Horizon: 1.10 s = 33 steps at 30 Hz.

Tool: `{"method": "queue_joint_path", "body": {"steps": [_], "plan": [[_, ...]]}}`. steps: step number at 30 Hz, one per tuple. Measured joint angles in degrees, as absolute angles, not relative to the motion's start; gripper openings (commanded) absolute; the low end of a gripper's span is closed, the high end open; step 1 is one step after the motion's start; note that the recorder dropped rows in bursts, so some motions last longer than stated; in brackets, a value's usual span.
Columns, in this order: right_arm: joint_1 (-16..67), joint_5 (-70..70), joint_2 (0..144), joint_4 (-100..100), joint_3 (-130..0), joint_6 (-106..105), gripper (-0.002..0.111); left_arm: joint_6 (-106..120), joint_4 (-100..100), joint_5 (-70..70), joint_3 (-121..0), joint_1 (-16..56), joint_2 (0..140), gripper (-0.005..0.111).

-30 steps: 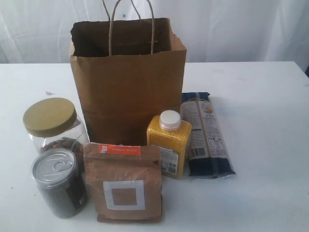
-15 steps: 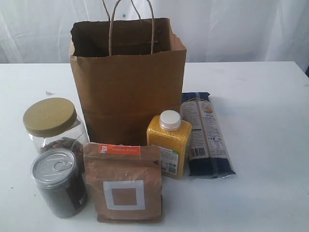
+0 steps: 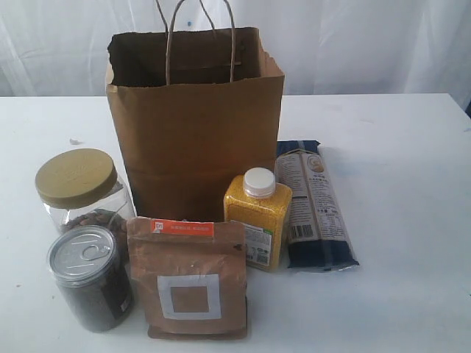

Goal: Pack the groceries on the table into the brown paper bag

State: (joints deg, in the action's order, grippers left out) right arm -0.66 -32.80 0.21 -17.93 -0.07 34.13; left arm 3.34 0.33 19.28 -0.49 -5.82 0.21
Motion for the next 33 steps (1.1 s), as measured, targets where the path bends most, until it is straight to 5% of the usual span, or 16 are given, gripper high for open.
{"method": "queue_joint_path", "body": {"steps": [13, 21, 33], "plan": [[-0.7, -34.0, 11.3, -11.0, -33.8, 36.4, 0.0, 3.3, 0.3, 19.3, -0.5, -5.8, 0.2, 0.0], [-0.7, 1.2, 24.1, -11.0, -33.6, 35.4, 0.0, 3.3, 0.3, 19.3, -0.5, -5.8, 0.2, 0.0], [1.8, 21.1, 37.4, -5.2, -31.9, 16.0, 0.0, 3.3, 0.3, 19.3, -0.5, -5.8, 0.2, 0.0]]}}
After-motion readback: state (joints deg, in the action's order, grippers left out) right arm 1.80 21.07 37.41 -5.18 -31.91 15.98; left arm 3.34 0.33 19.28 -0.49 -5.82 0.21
